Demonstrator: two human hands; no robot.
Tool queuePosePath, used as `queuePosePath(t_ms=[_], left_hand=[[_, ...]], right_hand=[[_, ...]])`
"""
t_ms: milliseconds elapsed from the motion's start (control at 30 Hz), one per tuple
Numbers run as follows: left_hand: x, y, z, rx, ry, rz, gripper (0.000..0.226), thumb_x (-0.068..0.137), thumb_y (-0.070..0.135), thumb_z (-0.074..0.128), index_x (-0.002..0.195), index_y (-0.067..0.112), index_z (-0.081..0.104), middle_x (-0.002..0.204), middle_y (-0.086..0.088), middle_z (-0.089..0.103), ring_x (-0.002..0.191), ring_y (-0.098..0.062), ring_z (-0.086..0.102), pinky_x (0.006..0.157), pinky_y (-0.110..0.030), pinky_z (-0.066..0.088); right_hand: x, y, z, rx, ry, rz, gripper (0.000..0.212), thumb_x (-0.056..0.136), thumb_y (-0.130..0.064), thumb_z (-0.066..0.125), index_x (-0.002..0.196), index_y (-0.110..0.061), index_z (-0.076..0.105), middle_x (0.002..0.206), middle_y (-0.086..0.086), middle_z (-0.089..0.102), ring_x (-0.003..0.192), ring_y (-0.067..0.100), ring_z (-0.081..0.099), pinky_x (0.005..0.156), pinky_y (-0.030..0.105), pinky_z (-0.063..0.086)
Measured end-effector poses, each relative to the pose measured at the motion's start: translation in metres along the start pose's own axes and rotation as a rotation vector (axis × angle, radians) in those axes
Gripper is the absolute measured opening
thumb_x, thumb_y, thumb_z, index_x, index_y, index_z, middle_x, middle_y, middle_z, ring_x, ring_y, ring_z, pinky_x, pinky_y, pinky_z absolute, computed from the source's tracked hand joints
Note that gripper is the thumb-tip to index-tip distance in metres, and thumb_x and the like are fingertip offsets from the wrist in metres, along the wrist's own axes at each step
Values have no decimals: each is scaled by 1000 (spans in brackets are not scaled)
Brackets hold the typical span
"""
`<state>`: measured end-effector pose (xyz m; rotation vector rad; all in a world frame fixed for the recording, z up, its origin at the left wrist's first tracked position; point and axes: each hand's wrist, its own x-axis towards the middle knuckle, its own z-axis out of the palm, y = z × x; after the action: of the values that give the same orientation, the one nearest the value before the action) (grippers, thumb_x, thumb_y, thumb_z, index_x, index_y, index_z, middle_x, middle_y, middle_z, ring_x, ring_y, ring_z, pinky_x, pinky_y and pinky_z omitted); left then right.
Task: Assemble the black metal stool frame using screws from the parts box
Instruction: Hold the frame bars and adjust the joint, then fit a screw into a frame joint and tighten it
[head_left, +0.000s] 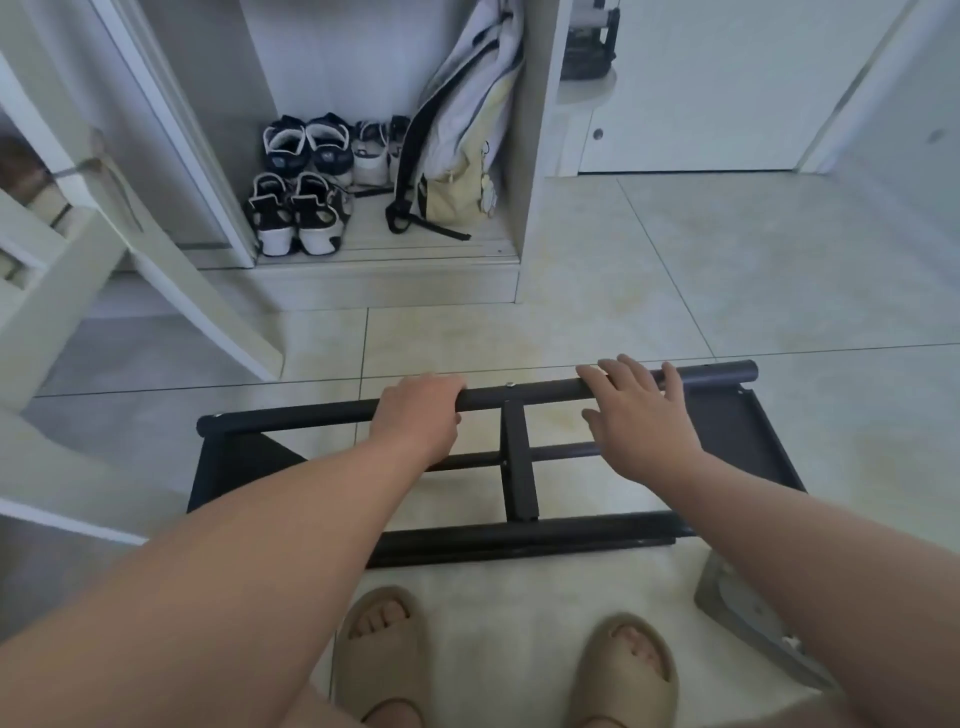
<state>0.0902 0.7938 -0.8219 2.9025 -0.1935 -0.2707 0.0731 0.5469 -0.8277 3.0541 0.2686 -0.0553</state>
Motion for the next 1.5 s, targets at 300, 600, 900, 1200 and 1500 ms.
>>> queuePosePath(t_ms=[300, 600, 900, 1200, 1500], left_hand=[[54, -6, 13, 56, 151, -50, 17, 101, 18, 50, 111, 27, 59, 103, 2, 59, 94, -22, 48, 88, -40, 37], [64, 1, 22, 96, 24, -80, 26, 101, 25, 50, 127, 24, 54, 123, -2, 59, 116, -26, 50, 102, -43, 33], [12, 35, 1, 168, -62, 49, 59, 104, 52, 32, 157, 30, 18, 169, -7, 2, 154, -34, -3, 122, -57, 6], [-19, 124, 7, 146, -73, 319, 60, 103, 53, 33, 158, 30, 19, 169, -4, 0, 154, -30, -5, 124, -52, 4], [-37, 231, 74, 248, -123, 884, 58, 102, 48, 44, 153, 23, 33, 167, -7, 16, 154, -28, 7, 123, -45, 15]], right_hand=[[41, 1, 21, 76, -73, 36, 70, 107, -49, 27, 161, -22, -9, 168, 5, -17, 155, 30, -17, 125, 51, -4], [42, 10, 40, 144, -212, 39, 71, 106, -55, 22, 161, -24, -9, 168, -1, -18, 155, 22, -18, 126, 51, -3], [-21, 53, 4, 135, -219, 93, 70, 104, -58, 23, 161, -27, -5, 169, -6, -13, 156, 21, -12, 125, 51, 4], [-124, 131, -4, 24, -340, 167, 71, 104, -60, 25, 161, -34, -8, 168, -12, -17, 155, 15, -16, 124, 51, 0], [-199, 222, 55, -85, -731, 198, 70, 104, -59, 29, 161, -35, -4, 169, -11, 3, 155, 18, 10, 119, 44, 27]])
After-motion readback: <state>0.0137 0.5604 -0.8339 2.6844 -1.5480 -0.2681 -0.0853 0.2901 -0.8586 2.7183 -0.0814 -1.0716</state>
